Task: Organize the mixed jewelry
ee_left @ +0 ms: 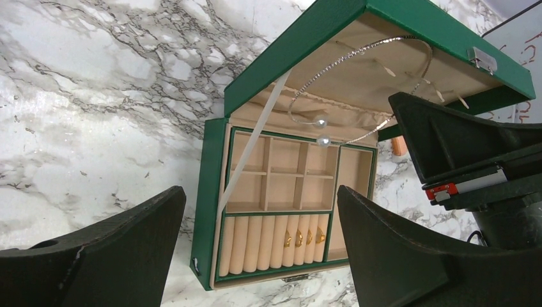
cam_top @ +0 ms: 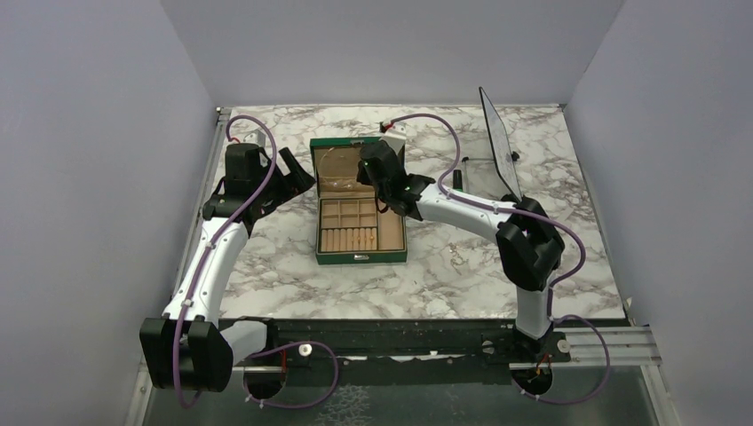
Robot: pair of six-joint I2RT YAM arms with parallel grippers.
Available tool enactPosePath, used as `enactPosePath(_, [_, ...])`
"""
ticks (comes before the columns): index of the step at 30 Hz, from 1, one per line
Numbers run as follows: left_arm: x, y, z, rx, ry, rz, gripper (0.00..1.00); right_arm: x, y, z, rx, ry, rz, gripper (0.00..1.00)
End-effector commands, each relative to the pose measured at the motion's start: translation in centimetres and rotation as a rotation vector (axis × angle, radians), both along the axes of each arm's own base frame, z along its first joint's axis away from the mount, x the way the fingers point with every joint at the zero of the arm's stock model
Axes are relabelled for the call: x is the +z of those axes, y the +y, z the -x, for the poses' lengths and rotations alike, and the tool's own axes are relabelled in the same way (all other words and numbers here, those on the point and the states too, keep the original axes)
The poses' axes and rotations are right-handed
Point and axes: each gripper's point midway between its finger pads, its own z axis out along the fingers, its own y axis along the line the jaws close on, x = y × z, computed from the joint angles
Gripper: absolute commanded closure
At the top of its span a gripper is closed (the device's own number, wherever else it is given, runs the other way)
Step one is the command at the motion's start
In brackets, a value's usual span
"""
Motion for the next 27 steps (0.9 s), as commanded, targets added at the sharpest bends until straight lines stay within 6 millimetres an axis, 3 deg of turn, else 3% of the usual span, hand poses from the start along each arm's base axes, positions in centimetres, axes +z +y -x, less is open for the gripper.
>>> enactPosePath(1, [0.6,-0.1,0.2,-0.011,-0.029,0.015,0.11,-0.5,0.5,-0.1,-0.043,0.053,-0.048,0.96])
enactPosePath(8, [0.5,-0.1,0.3,-0.013,-0.025,0.017,0.11,-1.8,-0.3,-0.1,-0.138,0.129,-0.086,0.96])
enactPosePath(20, [0.2,-0.4,0.4,-0.019,-0.019,0.033,0.11,-1.2,-0.2,0.1,-0.145,0.153,-0.146,0.95])
enactPosePath(27, [2.1,-2.6,-0.8,-0.126,-0.121,0.118,0.13,-0.5,-0.4,0.9,-0.132,0.180,-0.160,0.95])
